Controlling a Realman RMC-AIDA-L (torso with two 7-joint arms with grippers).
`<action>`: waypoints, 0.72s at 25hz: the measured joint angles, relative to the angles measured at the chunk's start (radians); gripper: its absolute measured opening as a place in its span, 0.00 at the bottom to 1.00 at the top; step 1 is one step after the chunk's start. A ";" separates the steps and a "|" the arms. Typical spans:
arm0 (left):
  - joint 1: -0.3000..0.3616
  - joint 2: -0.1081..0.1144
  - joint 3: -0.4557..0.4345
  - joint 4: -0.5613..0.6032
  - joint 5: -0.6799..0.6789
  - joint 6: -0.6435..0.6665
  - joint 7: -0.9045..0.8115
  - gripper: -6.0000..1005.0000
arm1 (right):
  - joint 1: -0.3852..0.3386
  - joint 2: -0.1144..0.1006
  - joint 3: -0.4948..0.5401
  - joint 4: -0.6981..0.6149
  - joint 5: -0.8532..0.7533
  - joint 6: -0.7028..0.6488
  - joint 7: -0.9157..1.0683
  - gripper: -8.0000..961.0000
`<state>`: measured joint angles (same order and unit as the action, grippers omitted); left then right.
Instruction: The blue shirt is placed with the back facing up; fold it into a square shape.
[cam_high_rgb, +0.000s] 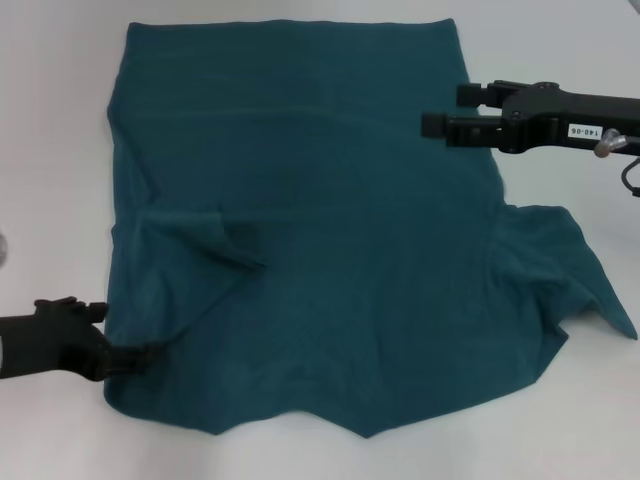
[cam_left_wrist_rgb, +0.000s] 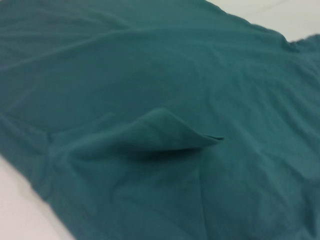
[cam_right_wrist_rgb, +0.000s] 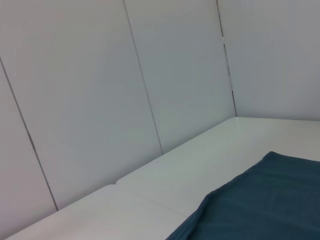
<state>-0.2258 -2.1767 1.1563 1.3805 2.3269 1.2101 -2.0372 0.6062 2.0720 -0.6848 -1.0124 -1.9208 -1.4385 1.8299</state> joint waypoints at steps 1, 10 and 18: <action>0.000 0.000 0.017 -0.003 0.005 -0.014 0.003 0.93 | 0.002 0.000 -0.002 0.000 -0.001 0.006 0.002 0.95; 0.001 0.000 0.195 -0.033 0.143 -0.196 -0.051 0.93 | -0.003 -0.001 -0.015 -0.001 -0.011 0.029 0.003 0.95; -0.001 0.000 0.258 -0.056 0.239 -0.294 -0.110 0.93 | -0.007 -0.001 -0.015 0.001 -0.011 0.032 0.003 0.95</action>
<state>-0.2271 -2.1767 1.4146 1.3244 2.5658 0.9158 -2.1468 0.5992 2.0711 -0.7002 -1.0112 -1.9316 -1.4064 1.8331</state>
